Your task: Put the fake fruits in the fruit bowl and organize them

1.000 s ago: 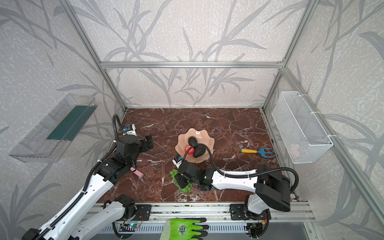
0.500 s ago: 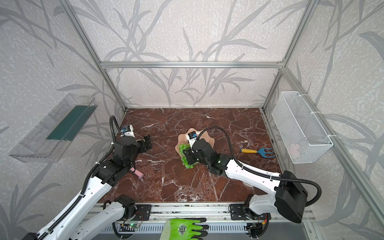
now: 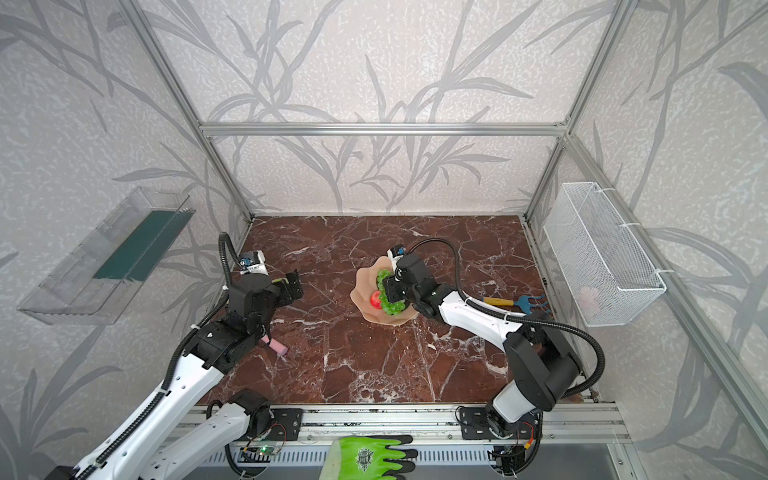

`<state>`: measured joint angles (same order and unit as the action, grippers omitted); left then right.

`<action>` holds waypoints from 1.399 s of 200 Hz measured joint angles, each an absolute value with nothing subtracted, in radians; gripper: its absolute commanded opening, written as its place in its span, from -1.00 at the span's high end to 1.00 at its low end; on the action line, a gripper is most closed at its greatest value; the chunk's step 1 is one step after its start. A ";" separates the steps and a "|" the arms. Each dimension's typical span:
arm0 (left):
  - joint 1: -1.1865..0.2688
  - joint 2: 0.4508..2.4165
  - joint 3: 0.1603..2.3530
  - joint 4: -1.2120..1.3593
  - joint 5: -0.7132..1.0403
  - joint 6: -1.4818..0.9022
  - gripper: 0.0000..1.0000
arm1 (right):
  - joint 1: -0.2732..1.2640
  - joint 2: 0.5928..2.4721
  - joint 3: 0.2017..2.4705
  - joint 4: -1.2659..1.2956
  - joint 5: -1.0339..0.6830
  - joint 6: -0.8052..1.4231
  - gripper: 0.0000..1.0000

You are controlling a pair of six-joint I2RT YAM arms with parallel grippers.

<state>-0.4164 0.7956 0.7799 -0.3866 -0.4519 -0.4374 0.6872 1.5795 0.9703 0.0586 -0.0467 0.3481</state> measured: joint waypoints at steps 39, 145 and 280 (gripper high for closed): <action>-0.414 0.776 0.747 -0.345 -0.502 -0.422 -0.95 | 0.664 1.606 0.994 0.079 -0.076 0.339 -0.51; -0.369 0.885 0.303 0.305 -0.744 -0.167 -0.99 | 0.548 1.267 0.774 0.162 -0.029 0.189 -0.98; -0.017 1.559 0.319 0.921 -0.395 -0.078 -0.99 | 0.151 1.431 0.321 0.788 0.266 0.004 -0.98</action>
